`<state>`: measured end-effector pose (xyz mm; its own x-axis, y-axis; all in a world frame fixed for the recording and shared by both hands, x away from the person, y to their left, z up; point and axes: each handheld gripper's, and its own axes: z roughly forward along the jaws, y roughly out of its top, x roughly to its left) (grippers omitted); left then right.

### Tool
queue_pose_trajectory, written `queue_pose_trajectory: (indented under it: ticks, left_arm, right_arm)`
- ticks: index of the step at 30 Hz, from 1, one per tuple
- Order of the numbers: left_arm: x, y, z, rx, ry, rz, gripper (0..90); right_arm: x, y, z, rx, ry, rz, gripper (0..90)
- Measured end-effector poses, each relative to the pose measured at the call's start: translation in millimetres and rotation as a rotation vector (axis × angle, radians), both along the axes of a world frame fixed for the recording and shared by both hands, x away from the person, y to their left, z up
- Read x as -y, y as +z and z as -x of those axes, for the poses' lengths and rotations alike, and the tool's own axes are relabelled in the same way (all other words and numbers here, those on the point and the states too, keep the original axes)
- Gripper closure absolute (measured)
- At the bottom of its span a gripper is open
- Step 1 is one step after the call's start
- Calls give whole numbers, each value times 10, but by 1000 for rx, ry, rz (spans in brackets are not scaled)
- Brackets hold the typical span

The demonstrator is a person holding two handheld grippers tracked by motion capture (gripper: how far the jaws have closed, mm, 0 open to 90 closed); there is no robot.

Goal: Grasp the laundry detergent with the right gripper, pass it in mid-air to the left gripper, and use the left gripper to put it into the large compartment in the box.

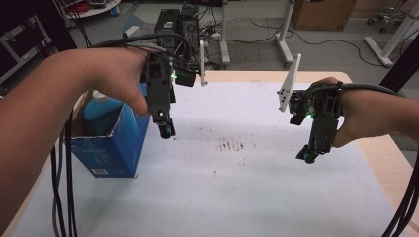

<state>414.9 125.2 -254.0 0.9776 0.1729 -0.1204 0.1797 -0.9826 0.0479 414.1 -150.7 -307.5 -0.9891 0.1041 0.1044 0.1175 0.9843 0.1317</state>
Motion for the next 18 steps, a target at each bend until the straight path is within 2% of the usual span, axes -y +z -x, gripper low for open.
queue_pose_trajectory:
  ticks: [18]
  left_arm:
    - [40,-21,-4,2,-9,-13,17]
  right_arm:
    - [9,9,12,16,-2,-7,6]
